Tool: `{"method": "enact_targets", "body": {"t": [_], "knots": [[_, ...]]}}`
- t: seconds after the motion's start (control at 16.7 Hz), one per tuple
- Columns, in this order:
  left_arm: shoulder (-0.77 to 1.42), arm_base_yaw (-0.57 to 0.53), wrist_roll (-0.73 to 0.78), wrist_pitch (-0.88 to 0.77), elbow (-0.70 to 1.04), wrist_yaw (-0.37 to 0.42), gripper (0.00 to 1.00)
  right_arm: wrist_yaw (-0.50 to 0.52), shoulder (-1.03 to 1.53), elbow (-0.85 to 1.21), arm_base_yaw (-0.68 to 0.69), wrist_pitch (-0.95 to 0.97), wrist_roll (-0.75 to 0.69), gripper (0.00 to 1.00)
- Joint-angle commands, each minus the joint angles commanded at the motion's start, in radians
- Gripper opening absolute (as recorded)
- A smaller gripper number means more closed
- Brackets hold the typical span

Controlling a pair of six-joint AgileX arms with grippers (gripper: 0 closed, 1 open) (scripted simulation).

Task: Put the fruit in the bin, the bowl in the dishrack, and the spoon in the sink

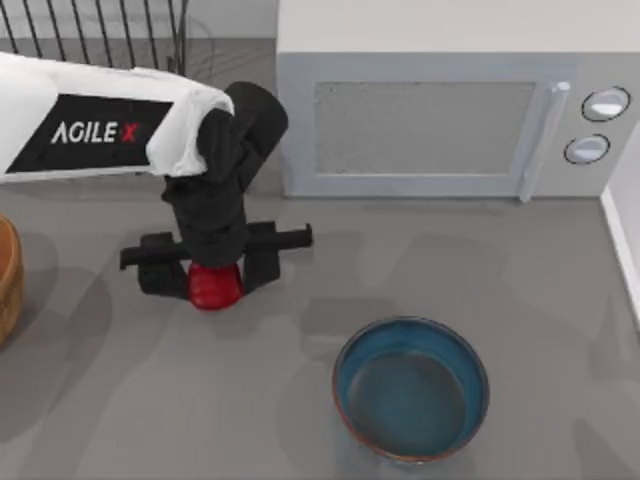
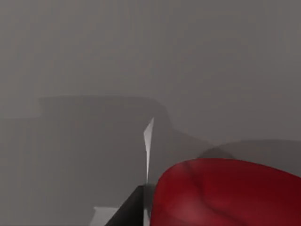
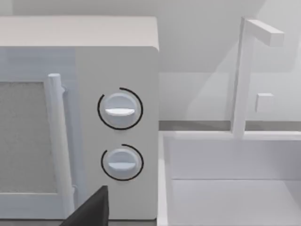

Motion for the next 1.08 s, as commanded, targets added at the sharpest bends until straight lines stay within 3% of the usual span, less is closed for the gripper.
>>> {"method": "enact_targets", "body": {"t": [0.54,1.08], "knots": [[-0.096,-0.003,-0.005,-0.336,0.222,-0.001,0.00,0.000,0.000,0.000,0.000,0.000,0.000,1.00],[-0.117,0.019,0.060,-0.362,0.237,0.000,0.00,0.000,0.000,0.000,0.000,0.000,0.000,1.00]]}}
